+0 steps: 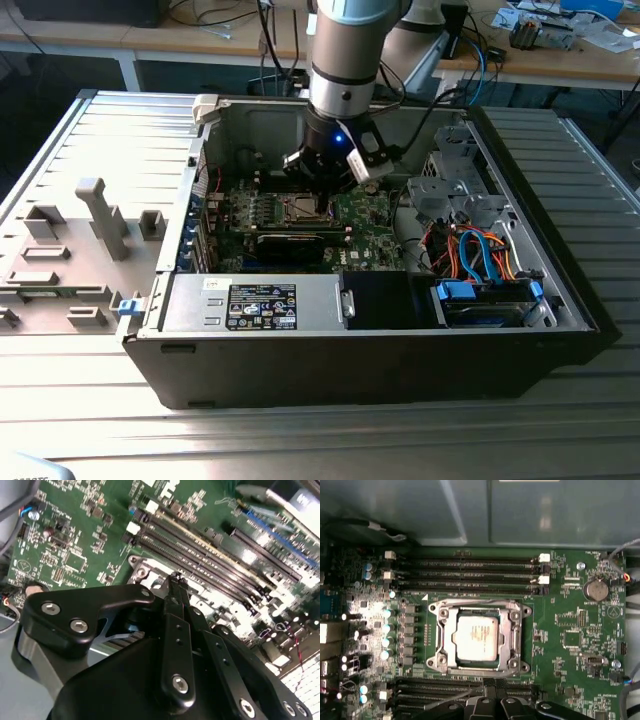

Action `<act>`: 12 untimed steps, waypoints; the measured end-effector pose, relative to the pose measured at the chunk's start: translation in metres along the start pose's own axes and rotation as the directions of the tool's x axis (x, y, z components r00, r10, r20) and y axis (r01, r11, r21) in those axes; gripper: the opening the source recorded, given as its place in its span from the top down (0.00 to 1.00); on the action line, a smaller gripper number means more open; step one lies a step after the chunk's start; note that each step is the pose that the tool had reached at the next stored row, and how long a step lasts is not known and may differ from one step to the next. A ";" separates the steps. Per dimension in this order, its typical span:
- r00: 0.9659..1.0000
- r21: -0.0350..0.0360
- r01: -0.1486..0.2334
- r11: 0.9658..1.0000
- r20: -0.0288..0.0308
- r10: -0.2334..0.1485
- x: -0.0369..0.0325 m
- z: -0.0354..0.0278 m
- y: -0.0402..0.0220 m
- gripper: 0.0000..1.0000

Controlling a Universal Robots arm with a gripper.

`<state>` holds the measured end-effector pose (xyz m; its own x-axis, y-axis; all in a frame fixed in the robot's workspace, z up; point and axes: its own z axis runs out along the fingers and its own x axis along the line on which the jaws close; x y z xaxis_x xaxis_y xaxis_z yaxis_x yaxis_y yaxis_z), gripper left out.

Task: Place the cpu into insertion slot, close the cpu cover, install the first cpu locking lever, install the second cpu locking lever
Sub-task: 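Install the second cpu locking lever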

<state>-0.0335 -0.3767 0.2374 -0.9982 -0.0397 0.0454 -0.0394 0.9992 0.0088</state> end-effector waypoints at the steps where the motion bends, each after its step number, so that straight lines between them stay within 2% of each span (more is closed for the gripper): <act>1: 1.000 -0.004 0.000 1.000 0.000 0.000 0.0000 0.0003 -0.0019 0.89; 4: 1.000 -0.032 0.002 0.999 0.001 -0.002 0.0003 0.0014 -0.0087 0.89; 5: 1.000 -0.048 0.002 0.999 0.002 -0.002 0.0007 0.0020 -0.0130 0.89; 7: 1.000 -0.066 0.003 0.998 0.003 -0.003 0.0011 0.0024 -0.0193 0.89; 9: 1.000 -0.091 0.004 0.996 0.004 -0.004 0.0016 0.0035 -0.0259 0.89; 11: 1.000 -0.113 0.005 0.994 0.005 -0.005 0.0020 0.0042 -0.0276 0.89; 12: 1.000 -0.131 0.006 0.991 0.006 -0.006 0.0032 0.0051 -0.0285 0.89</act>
<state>-0.0358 -0.4053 0.2322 -0.9982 -0.0452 0.0398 -0.0392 0.9894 0.1400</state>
